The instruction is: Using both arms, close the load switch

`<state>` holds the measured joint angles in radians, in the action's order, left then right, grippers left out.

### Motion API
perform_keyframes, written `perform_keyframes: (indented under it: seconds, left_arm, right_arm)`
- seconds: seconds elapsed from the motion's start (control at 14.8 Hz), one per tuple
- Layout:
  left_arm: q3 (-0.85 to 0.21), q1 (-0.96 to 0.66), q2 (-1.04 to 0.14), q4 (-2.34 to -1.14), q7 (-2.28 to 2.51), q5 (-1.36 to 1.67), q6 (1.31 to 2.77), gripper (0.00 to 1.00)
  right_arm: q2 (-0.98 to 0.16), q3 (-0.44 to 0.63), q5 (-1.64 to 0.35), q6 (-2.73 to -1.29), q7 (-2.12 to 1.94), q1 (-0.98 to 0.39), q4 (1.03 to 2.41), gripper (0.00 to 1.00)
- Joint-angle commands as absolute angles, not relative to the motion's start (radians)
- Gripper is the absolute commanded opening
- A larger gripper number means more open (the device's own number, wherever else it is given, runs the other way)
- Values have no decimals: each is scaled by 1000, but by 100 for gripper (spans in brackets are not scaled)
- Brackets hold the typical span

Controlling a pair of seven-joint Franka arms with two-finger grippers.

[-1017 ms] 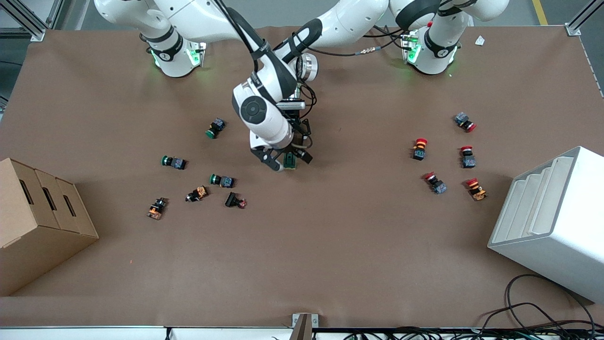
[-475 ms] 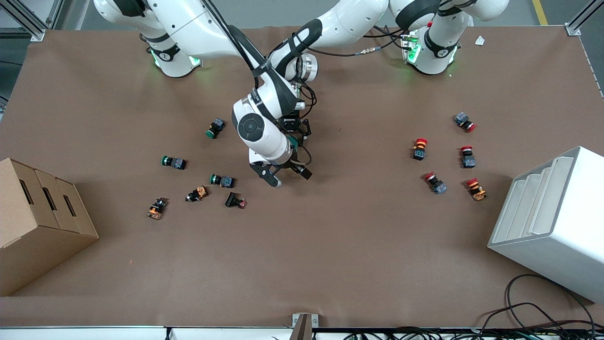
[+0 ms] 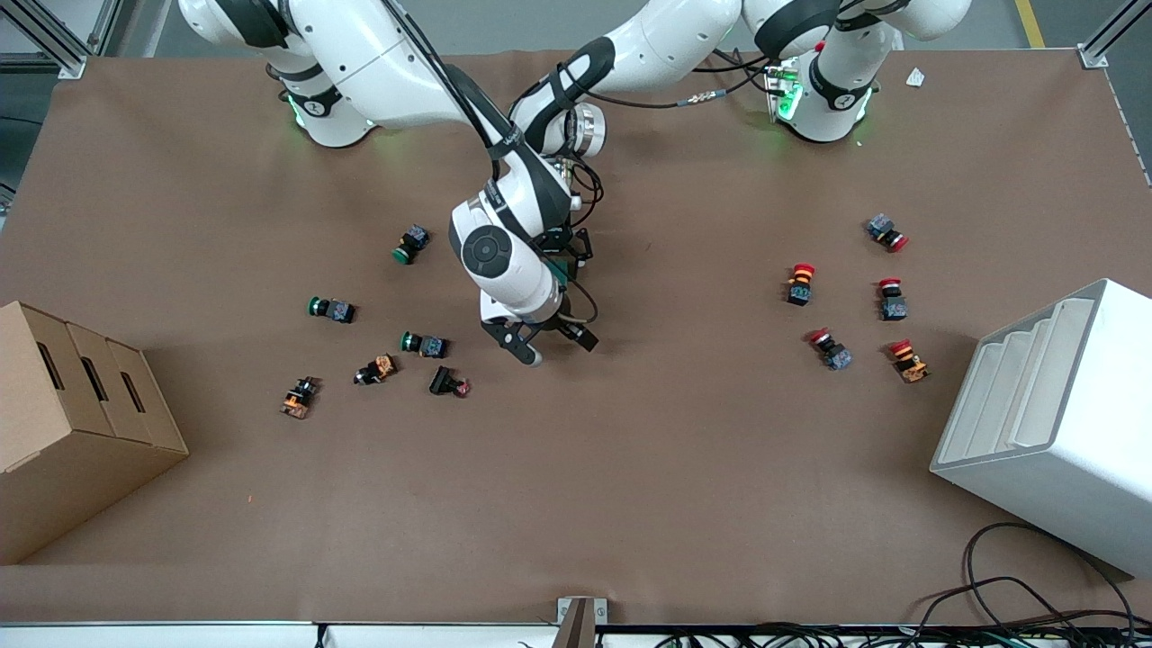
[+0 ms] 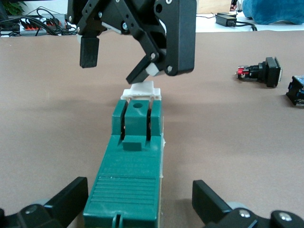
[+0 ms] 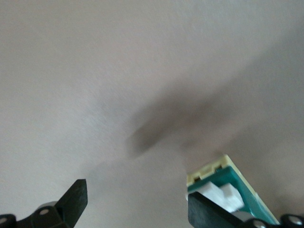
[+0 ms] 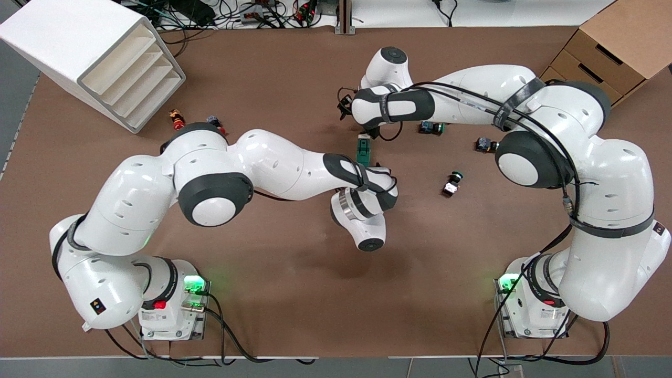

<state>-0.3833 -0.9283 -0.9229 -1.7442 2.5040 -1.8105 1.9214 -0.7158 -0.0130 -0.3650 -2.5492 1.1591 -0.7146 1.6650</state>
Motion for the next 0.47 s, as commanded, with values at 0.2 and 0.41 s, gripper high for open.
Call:
perform_keyframes:
  seconds: [0.2, 0.41]
  left_arm:
    - [-377, -920, -960, -1700, 2474, -1824, 1945, 100]
    - [-380, -919, -946, -1700, 2436, -1815, 1947, 99]
  right_arm:
    - [-680, -17, -337, -2377, 903, -549, 1628, 100]
    - [-599, -17, -336, -2200, 696, -435, 1632, 100]
